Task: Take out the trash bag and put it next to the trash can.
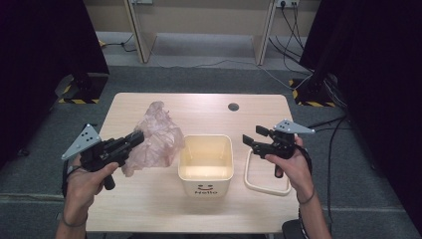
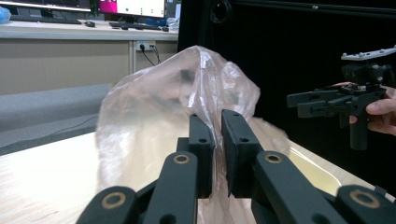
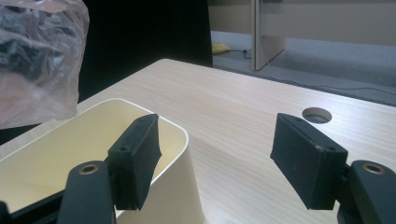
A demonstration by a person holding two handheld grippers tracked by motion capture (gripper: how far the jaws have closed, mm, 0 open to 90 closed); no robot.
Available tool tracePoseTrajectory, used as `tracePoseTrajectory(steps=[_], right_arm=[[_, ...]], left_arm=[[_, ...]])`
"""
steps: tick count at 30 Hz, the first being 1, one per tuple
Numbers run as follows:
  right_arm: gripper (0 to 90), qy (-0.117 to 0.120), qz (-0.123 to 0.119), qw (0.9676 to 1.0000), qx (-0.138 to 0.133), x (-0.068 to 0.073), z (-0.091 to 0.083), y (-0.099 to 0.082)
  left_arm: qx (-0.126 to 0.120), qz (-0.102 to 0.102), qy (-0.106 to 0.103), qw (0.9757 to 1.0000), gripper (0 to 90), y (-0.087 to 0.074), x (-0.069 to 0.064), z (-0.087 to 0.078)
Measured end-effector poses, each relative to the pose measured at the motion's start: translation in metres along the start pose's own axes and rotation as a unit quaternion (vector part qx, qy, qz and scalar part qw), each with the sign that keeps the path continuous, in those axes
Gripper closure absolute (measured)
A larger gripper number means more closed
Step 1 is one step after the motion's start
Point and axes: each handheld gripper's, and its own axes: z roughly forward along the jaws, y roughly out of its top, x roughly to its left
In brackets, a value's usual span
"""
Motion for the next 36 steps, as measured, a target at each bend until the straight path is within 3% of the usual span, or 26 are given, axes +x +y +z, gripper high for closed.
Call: tracePoseTrajectory(steps=[7,8,14,21,24,27,29,35,36], right_arm=[[32.3,0.002,-0.002,1.0000,0.005,0.001,0.003,-0.002],[32.3,0.002,0.000,1.0000,0.007,0.001,0.004,-0.003],[32.3,-0.003,0.003,1.0000,0.008,-0.003,0.002,-0.004],[32.2,-0.008,0.010,0.9999,0.011,-0.006,-0.001,-0.006],[32.2,-0.008,0.013,0.9998,0.016,-0.006,0.001,-0.008],[32.2,-0.007,0.013,0.9998,0.016,-0.007,0.001,-0.009],[32.2,-0.007,0.014,0.9998,0.015,-0.007,0.001,-0.009],[32.2,-0.007,0.017,0.9997,0.016,-0.007,0.002,-0.010],[32.2,-0.006,0.017,0.9997,0.016,-0.007,0.003,-0.010]], left_arm=[[0.010,-0.004,0.016,0.9998,82.5,-0.003,0.009,-0.005],[0.021,-0.004,0.024,0.9995,82.5,-0.006,0.013,-0.005],[0.040,-0.022,0.035,0.9983,82.6,-0.019,0.026,0.001],[0.057,-0.032,0.061,0.9960,82.6,-0.035,0.042,0.008],[0.069,-0.048,0.067,0.9942,82.5,-0.048,0.053,0.012],[0.074,-0.046,0.073,0.9935,82.4,-0.051,0.054,0.013],[0.088,-0.030,0.091,0.9915,82.1,-0.055,0.054,0.016],[0.100,-0.027,0.093,0.9903,81.5,-0.062,0.056,0.022],[0.115,-0.017,0.101,0.9881,81.1,-0.067,0.057,0.025]])
